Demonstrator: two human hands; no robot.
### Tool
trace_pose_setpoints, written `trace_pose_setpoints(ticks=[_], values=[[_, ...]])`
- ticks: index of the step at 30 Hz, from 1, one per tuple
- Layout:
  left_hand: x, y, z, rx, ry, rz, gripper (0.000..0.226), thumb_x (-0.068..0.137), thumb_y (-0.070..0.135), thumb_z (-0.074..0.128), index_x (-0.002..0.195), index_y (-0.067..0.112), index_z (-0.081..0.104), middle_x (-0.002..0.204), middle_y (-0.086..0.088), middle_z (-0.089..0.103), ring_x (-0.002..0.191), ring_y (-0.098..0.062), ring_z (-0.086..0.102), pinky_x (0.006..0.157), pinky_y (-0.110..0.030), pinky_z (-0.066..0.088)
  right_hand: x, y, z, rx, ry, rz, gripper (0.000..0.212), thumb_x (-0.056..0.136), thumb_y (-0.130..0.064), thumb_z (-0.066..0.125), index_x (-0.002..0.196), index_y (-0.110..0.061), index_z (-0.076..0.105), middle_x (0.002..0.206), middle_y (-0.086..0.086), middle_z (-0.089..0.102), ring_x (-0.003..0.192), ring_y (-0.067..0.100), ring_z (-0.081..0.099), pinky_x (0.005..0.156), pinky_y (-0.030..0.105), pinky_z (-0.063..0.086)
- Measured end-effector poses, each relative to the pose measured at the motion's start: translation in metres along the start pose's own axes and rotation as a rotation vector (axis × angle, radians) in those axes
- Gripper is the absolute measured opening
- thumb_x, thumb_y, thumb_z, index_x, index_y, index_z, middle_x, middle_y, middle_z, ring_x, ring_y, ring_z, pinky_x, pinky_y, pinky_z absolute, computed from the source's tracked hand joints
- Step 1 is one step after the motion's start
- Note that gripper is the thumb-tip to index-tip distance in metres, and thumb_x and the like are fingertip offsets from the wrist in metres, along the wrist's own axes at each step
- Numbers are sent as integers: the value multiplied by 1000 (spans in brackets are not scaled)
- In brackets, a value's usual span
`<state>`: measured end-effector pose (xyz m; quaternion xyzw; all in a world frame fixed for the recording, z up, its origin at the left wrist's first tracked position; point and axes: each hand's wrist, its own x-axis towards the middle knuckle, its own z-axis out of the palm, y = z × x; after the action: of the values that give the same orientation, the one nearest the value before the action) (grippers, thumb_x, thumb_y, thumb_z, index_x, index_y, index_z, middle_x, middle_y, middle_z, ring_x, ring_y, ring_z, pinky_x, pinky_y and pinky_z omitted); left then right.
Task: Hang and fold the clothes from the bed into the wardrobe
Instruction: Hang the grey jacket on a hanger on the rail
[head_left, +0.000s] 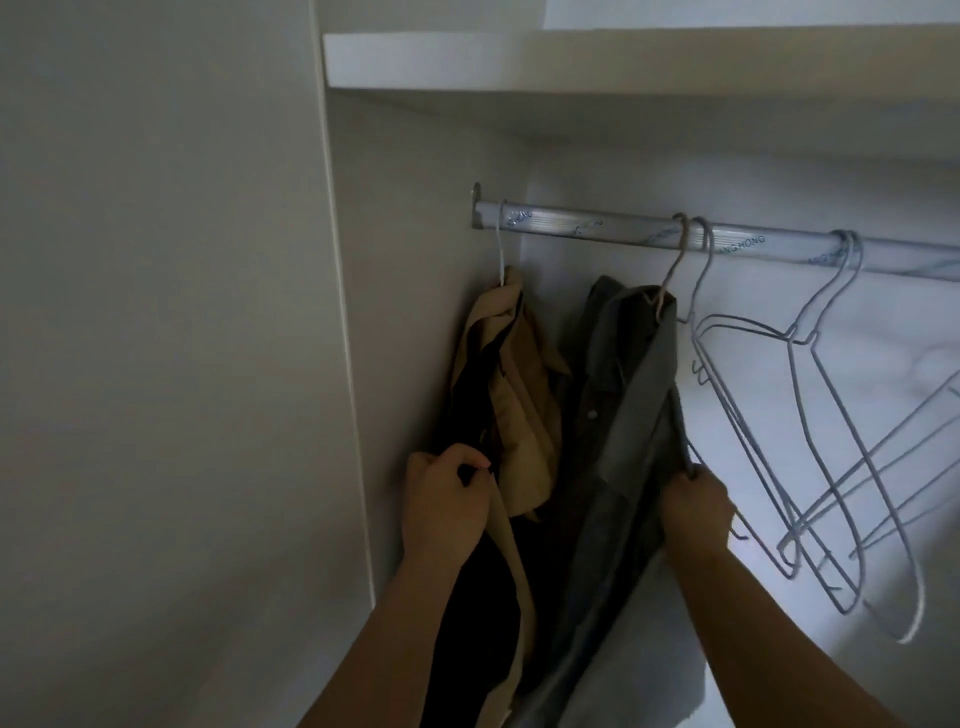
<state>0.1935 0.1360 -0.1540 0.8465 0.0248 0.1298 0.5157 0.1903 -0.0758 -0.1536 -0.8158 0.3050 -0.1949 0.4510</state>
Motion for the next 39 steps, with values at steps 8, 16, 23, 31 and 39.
trace_pose_setpoints(ticks=[8,16,23,31,39], values=[[1,3,2,31,-10,28,10,89,22,56,85,29,63,88,9,31,78,-5,44,75,-17,38,-36,-33,22,10,-135,-279,11,95,-17,42,103,-13,49,85,-2,51,75,13,51,71,25,42],[-4,9,-3,20,17,76,11,89,20,57,95,20,65,95,3,36,74,-2,41,68,-5,28,-21,-96,15,262,-193,-172,28,94,-19,46,67,-15,43,64,5,43,58,16,44,55,28,39],[-35,16,-8,-25,29,70,12,87,18,59,98,19,63,98,2,42,69,0,44,69,-11,32,-63,-66,10,345,-326,-121,31,96,-33,44,70,-17,52,69,7,54,65,19,52,67,33,44],[-112,11,-2,-110,-55,27,11,90,17,57,100,16,62,97,-8,54,76,-19,56,75,-33,50,-134,1,-20,412,-416,39,20,91,-22,48,77,-13,59,69,3,53,64,15,50,61,29,46],[-236,-20,29,-15,-368,-187,11,93,20,52,98,16,61,76,11,51,67,-5,49,54,-6,38,-218,123,-84,474,-430,400,15,94,-22,51,81,-16,55,76,3,58,67,14,54,62,22,46]])
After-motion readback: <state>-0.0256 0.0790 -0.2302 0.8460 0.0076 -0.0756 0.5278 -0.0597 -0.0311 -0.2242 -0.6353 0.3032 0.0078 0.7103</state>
